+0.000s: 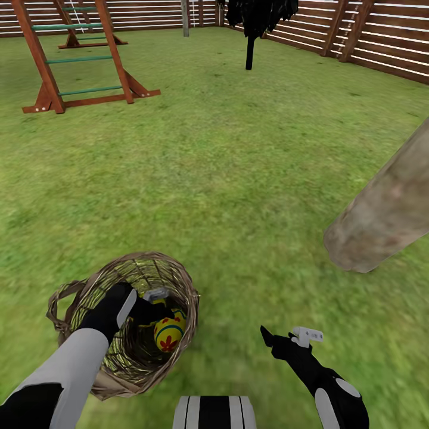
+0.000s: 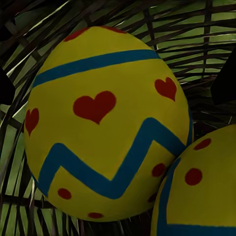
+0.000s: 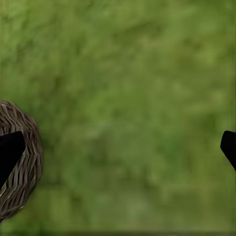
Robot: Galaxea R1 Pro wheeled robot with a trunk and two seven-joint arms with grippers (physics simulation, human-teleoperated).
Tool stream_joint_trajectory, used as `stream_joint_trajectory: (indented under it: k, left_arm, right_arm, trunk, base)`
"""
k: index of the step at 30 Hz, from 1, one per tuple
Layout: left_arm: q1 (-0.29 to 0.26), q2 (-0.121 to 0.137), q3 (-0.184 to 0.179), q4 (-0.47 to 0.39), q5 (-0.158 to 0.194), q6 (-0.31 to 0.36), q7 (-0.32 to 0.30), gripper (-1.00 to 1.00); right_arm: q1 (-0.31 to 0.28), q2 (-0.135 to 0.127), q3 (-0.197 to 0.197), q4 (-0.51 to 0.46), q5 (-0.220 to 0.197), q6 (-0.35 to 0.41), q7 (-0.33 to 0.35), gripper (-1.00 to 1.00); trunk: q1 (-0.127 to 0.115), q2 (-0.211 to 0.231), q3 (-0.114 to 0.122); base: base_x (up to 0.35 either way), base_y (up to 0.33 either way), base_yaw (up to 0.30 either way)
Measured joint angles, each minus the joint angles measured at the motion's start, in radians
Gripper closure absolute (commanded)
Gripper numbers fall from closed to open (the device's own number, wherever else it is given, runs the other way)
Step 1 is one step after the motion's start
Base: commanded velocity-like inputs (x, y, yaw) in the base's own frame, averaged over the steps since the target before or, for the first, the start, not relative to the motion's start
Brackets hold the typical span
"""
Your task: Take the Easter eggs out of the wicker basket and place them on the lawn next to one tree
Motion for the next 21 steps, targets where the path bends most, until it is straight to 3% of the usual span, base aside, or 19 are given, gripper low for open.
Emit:
stream_joint_trajectory:
  k: [6,21]
  left_arm:
    - [0.001,0.0,0.0,0.0,0.0,0.0,-0.001,-1.0]
    - [0.004,0.0,-0.003,-0.045,0.005,0.0,-0.001,-1.0]
  right_arm:
    - [0.0,0.0,0.0,0.0,-0.001,0.002,0.0,-1.0]
    - [0.0,0.0,-0.002,0.0,0.0,0.001,0.0,-1.0]
  trunk:
    - [0.002,-0.001,-0.015]
    - [0.002,-0.001,-0.015]
  base:
    - [0.0,0.0,0.0]
    - [0.0,0.0,0.0]
